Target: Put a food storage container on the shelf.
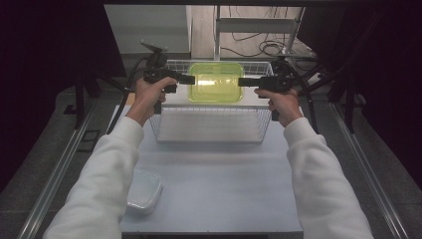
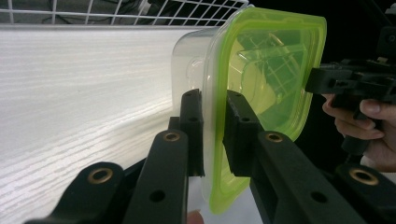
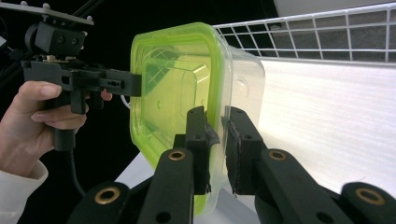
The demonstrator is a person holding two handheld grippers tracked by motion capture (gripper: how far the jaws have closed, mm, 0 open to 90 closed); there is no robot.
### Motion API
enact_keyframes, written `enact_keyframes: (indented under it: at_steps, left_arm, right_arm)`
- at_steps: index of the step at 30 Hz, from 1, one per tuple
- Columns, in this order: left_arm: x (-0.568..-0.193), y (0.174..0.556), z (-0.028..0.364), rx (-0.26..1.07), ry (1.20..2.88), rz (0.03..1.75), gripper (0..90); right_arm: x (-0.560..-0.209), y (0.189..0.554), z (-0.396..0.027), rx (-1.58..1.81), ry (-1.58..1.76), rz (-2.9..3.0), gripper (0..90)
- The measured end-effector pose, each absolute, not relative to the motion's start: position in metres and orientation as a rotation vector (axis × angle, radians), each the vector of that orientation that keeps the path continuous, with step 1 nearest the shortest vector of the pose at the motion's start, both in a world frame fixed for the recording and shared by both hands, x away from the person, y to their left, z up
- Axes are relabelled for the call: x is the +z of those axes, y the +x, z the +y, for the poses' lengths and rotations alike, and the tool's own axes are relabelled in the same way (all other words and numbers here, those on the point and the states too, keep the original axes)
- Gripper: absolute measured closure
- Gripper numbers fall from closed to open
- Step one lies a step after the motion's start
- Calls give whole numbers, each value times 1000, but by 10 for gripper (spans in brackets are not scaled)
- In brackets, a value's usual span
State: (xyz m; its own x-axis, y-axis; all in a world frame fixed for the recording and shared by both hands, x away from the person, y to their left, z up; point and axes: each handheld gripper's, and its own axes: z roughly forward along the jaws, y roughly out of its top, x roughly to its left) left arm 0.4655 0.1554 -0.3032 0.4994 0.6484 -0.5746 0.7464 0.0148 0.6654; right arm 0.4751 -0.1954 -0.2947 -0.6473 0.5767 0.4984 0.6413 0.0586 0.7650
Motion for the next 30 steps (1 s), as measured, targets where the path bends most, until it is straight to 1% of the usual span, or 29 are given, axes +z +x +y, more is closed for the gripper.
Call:
enact_keyframes:
  at_steps: [5, 15, 18, 24, 30]
  left_arm:
    - [-313, 476, 156, -112, 1700, 1234, 790]
    - [-322, 495, 158, -194, 1591, 1310, 780]
    - [-323, 499, 158, -194, 1583, 1327, 777]
    - [-332, 507, 156, -218, 1552, 1360, 738]
    - [-335, 509, 156, -212, 1546, 1349, 721]
  right_arm:
    - [-307, 486, -191, -1629, -1328, -2222, 798]
    - [-320, 503, -190, -1631, -1430, -2098, 768]
    - [-320, 508, -189, -1607, -1479, -2067, 756]
    - [-326, 513, -181, -1561, -1630, -1992, 719]
    - [-329, 514, -180, -1576, -1669, -1951, 711]
